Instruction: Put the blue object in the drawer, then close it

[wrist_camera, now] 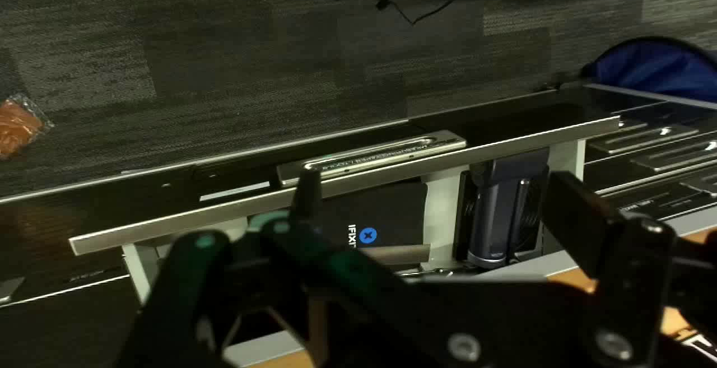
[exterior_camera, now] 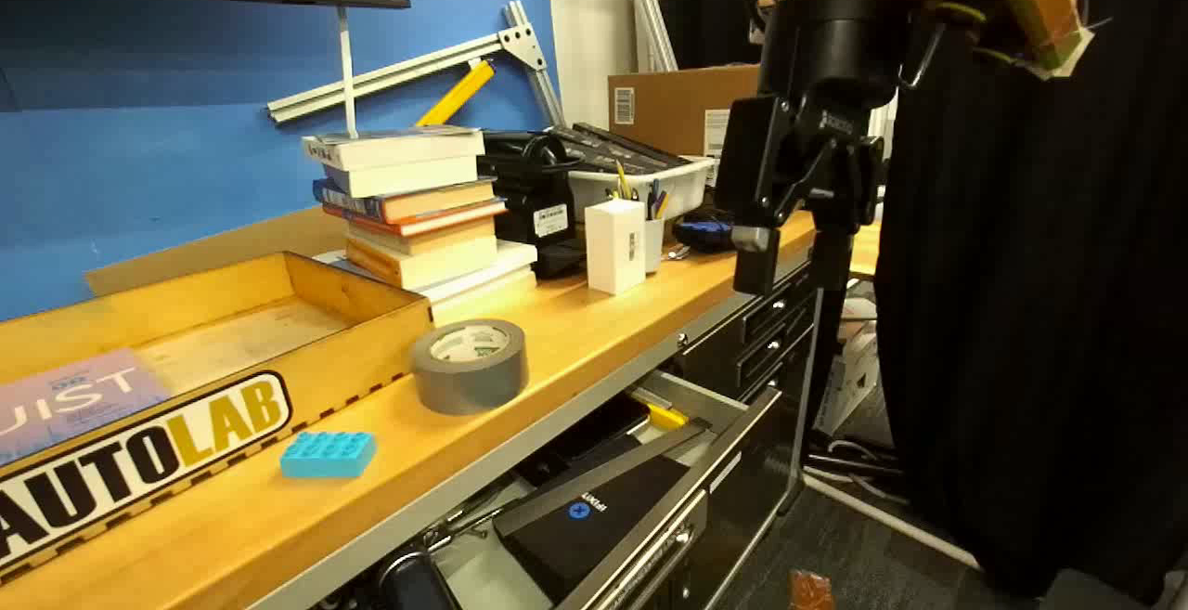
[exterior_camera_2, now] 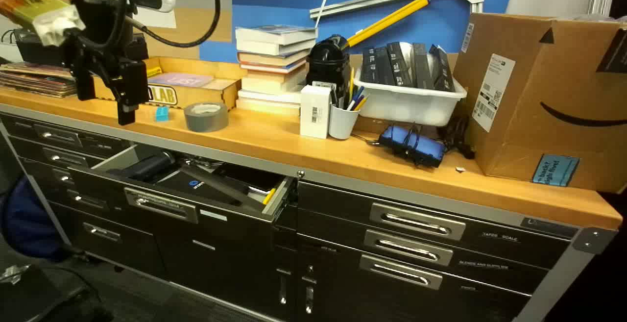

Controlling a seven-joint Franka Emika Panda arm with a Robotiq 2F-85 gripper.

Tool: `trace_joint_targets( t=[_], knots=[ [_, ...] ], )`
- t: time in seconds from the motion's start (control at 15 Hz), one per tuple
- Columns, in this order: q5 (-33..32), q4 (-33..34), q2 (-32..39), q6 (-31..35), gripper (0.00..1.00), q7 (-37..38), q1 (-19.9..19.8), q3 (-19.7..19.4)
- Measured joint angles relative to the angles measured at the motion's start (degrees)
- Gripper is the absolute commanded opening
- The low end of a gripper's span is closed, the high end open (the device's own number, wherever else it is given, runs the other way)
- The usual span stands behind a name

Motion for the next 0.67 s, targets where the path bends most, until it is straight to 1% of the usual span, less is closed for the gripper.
trace_joint_targets(
  t=[0.47,0.53,0.67],
  knots=[
    [0.0,0.7,-0.2,-0.1,1.00,0.0,-0.2,0.4],
    [-0.2,0.9,0.3,-0.1,1.00,0.3,-0.3,1.1],
    [-0.7,2.7,2.7,0.2,1.00,1.8,-0.2,4.0]
  ],
)
